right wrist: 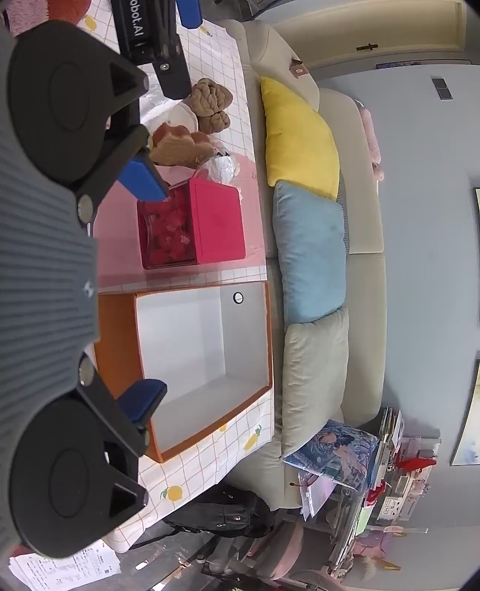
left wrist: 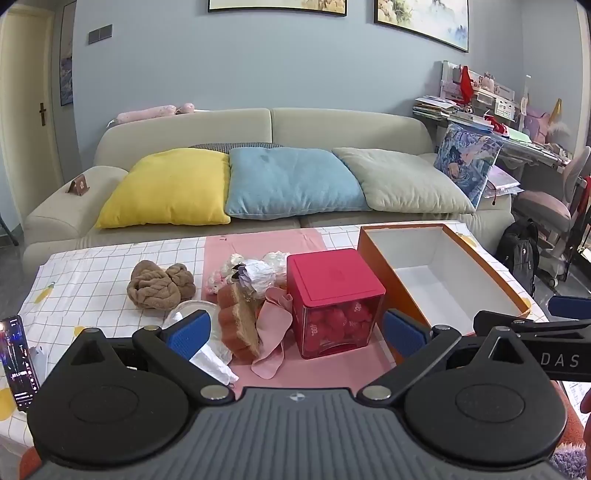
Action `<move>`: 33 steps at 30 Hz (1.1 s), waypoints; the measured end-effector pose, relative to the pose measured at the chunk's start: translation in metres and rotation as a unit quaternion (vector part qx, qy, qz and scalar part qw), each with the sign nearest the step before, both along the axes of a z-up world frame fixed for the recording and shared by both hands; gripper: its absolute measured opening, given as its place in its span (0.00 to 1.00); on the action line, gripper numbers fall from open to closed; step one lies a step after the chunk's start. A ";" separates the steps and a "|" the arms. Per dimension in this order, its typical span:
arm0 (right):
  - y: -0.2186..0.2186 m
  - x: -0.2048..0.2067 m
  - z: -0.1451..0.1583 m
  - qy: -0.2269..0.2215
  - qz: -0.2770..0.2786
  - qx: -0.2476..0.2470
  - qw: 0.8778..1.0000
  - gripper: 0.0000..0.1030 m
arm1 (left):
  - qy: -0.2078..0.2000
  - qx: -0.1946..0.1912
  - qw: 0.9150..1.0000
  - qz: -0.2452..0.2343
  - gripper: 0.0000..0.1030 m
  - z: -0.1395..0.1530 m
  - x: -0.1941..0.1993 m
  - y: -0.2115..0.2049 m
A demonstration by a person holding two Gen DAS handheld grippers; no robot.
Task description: Organize soft objects
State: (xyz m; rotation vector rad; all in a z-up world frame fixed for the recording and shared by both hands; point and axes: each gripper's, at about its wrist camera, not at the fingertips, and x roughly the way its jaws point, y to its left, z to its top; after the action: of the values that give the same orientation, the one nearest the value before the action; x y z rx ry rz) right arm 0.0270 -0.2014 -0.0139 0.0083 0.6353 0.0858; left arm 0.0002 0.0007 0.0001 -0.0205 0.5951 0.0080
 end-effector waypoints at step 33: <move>0.001 0.005 -0.005 0.023 0.006 0.001 1.000 0.97 | 0.015 0.001 1.000 0.001 1.00 -0.006 0.002 0.002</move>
State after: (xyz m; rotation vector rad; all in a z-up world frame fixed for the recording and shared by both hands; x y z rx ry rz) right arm 0.0319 -0.2003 -0.0193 0.0095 0.6811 0.0977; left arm 0.0023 0.0026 -0.0061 -0.0189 0.6242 0.0109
